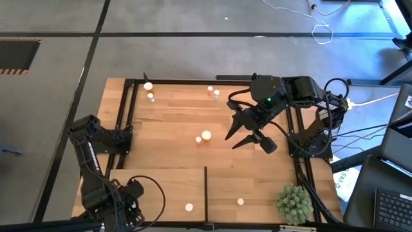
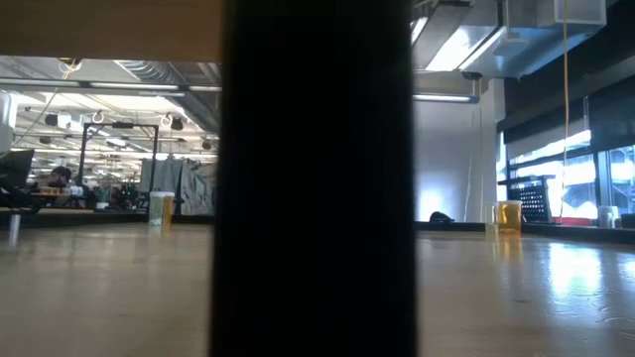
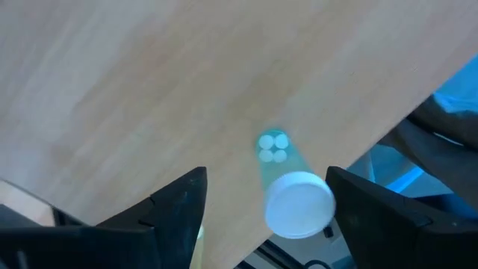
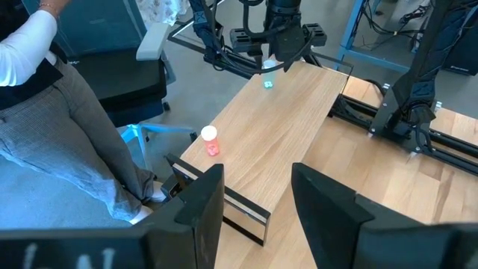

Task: Pick and place medicine bottles onto shelf by color
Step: Put the middle orange pill bottle on the shelf

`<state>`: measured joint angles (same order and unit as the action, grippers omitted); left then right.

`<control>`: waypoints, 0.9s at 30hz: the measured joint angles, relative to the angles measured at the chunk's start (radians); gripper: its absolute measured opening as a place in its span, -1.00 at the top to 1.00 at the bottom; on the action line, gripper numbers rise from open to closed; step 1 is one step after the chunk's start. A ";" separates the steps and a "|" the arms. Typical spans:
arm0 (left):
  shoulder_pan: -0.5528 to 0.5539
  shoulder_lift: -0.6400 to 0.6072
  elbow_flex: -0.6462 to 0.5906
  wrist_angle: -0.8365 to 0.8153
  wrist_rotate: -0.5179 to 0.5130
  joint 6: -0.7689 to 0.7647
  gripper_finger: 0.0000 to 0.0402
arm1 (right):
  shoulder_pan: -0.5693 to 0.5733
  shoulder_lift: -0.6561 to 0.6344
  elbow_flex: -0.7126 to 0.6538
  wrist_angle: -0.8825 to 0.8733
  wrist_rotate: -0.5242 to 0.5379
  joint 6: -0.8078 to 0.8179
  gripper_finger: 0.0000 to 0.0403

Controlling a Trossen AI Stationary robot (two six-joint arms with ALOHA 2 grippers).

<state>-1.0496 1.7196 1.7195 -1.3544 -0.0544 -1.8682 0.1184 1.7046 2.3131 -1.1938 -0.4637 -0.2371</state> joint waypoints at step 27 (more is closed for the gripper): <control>0.035 -0.150 0.000 -0.037 -0.075 0.072 -0.34 | 0.000 0.000 0.000 0.000 0.000 0.000 0.21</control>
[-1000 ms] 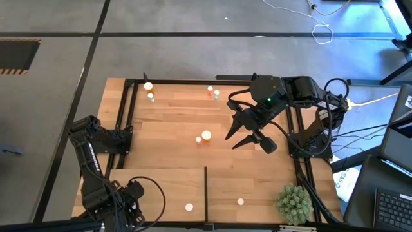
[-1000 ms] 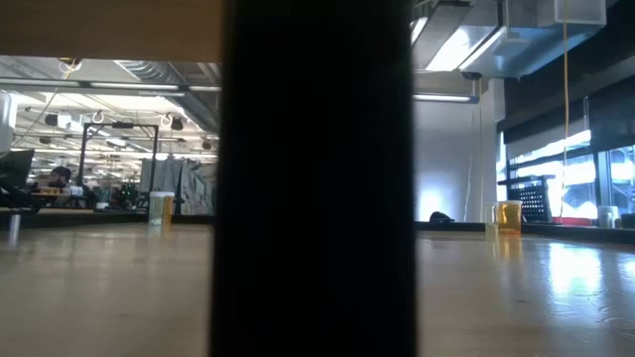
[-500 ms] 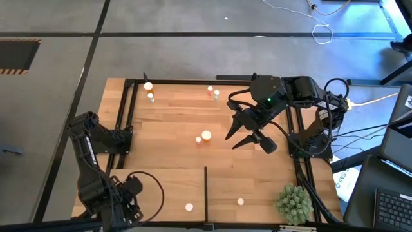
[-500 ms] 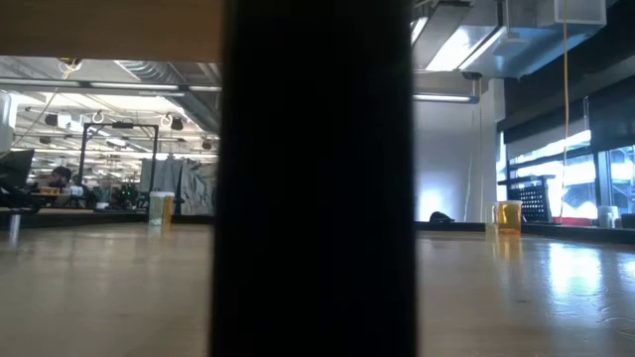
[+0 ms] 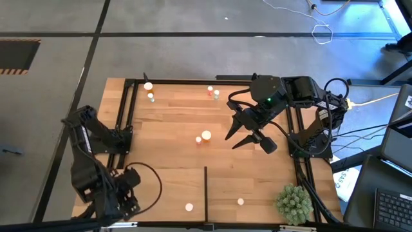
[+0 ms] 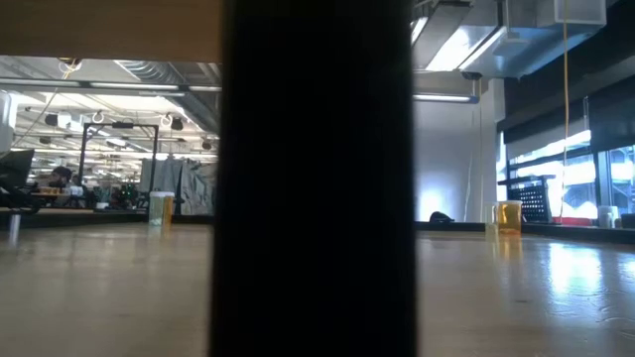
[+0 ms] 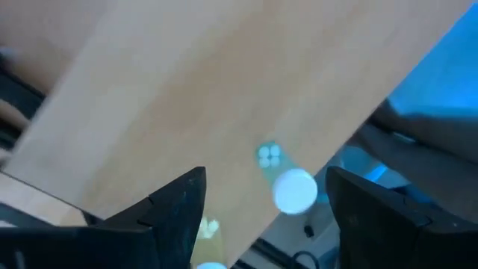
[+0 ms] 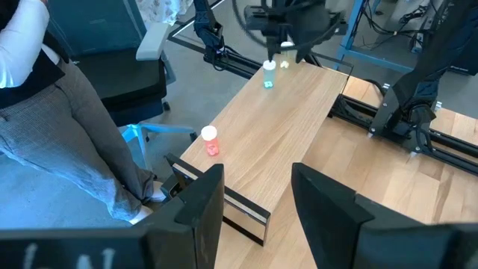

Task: Pick and place medicine bottles onto shelf by color
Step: Put the middle orange pill bottle on the shelf

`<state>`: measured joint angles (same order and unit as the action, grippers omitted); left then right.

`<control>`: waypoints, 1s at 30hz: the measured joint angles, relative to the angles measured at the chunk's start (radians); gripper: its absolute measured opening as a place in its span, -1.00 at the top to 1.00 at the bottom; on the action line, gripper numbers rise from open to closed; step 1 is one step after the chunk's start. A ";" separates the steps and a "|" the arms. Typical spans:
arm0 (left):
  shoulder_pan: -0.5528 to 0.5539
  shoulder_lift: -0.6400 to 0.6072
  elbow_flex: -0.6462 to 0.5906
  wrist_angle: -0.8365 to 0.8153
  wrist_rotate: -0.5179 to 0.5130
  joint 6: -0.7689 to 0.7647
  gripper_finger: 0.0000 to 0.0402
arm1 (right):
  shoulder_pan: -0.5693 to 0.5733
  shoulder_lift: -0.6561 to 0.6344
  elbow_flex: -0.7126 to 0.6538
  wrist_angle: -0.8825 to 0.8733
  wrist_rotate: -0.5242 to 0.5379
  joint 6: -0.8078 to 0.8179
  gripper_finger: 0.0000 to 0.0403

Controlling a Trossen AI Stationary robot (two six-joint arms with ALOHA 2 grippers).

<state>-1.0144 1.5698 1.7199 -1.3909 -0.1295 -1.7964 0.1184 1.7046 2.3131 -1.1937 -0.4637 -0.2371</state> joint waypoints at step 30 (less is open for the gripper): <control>0.574 -0.112 -0.001 -0.180 -0.320 0.871 -0.34 | 0.000 0.002 0.000 0.038 0.000 0.000 0.21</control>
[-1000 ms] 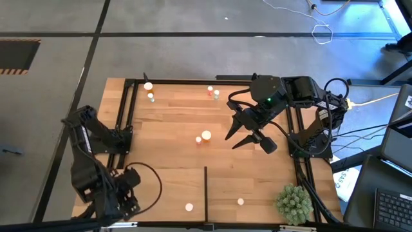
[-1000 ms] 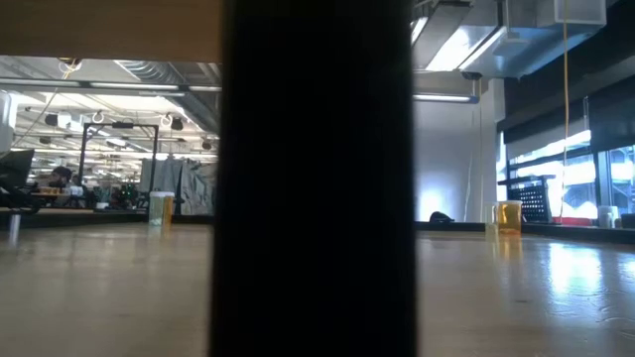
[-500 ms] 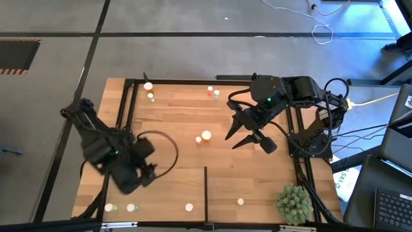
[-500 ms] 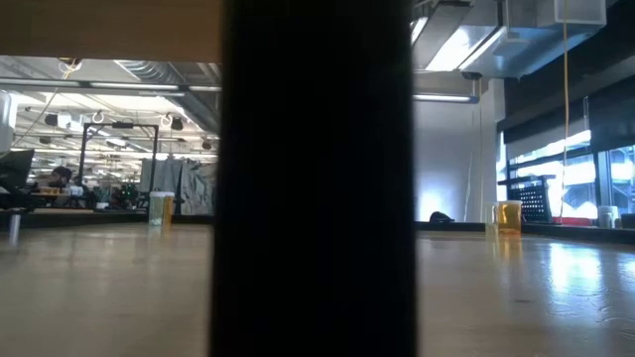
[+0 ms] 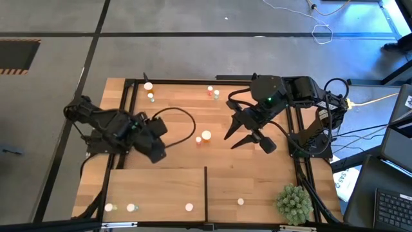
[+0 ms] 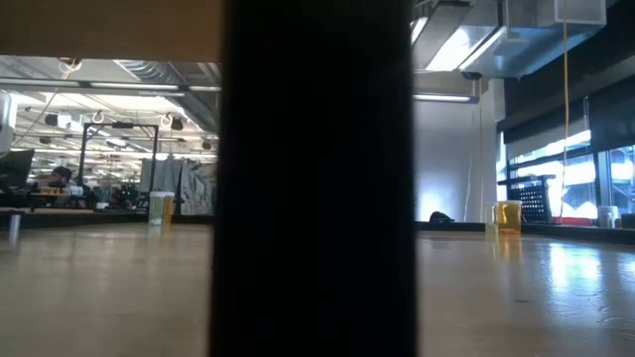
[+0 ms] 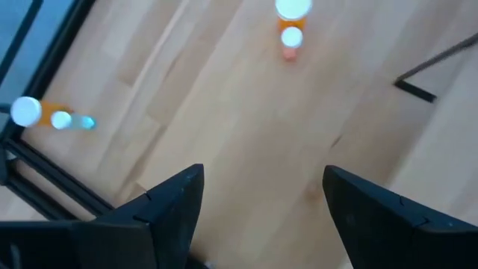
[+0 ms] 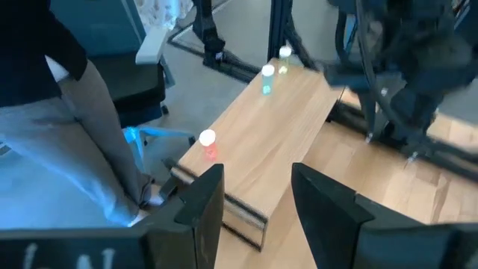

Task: Pick and place medicine bottles onto shelf by color
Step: Put the middle orange pill bottle on the shelf

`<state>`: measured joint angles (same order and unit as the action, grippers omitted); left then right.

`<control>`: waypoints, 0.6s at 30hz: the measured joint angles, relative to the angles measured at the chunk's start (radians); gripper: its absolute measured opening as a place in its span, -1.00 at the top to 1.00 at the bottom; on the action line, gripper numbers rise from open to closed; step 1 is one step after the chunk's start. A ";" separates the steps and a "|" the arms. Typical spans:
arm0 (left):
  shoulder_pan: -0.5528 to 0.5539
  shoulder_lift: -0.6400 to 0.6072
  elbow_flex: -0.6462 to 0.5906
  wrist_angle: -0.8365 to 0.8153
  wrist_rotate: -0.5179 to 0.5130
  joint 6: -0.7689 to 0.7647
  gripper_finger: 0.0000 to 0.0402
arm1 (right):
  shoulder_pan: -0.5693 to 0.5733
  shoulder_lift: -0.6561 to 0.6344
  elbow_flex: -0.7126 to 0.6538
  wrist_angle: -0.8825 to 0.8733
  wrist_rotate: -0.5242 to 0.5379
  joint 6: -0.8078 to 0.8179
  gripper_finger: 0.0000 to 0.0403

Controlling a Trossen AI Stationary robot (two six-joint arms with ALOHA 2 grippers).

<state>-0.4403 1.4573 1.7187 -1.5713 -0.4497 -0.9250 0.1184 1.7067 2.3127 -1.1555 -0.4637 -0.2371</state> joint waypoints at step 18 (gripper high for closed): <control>0.148 -0.006 0.000 0.000 0.052 0.065 -0.34 | -0.095 0.009 0.000 -0.337 0.764 0.498 0.21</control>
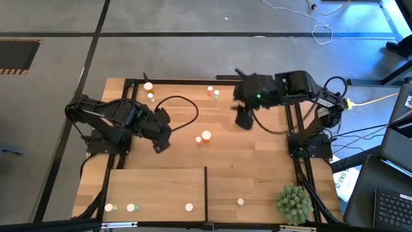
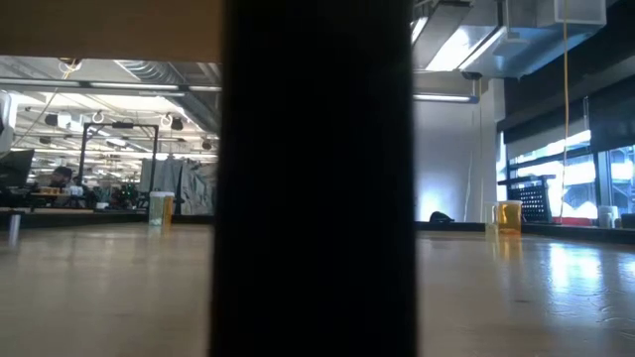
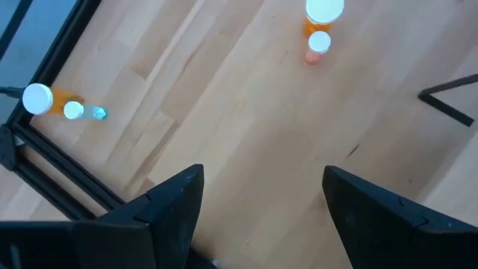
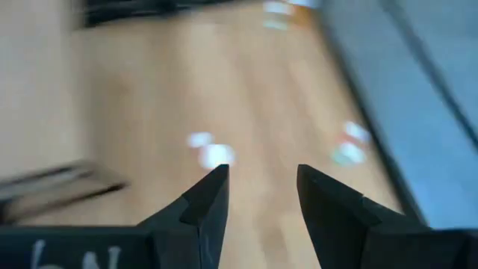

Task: Pick and place medicine bottles onto shelf by color
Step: Put the middle orange pill bottle on the shelf

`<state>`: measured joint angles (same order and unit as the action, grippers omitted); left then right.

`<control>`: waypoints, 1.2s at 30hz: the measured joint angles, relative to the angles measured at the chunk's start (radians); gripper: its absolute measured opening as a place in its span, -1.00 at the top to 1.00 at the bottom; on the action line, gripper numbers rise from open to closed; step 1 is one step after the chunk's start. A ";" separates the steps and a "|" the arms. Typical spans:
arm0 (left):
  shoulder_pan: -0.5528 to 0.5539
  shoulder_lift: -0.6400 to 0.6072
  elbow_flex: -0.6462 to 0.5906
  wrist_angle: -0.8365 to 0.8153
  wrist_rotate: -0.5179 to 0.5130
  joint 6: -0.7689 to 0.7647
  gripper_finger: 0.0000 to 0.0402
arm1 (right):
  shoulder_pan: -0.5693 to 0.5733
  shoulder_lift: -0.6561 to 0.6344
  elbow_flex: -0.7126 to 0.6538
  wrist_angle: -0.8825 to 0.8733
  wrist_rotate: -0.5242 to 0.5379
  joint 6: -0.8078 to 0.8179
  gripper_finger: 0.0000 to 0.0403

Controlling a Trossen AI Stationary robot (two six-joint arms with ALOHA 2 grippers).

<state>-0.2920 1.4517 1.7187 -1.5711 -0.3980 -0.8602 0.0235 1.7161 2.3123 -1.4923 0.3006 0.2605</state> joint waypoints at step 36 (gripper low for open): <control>0.097 -0.125 -0.001 0.009 -0.008 0.112 -0.34 | -0.073 0.006 -0.470 0.230 -0.321 -0.146 0.08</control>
<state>-0.1947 1.3266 1.7178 -1.5623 -0.4063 -0.7482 -0.0494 1.7226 1.8427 -1.2625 -0.0208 0.1145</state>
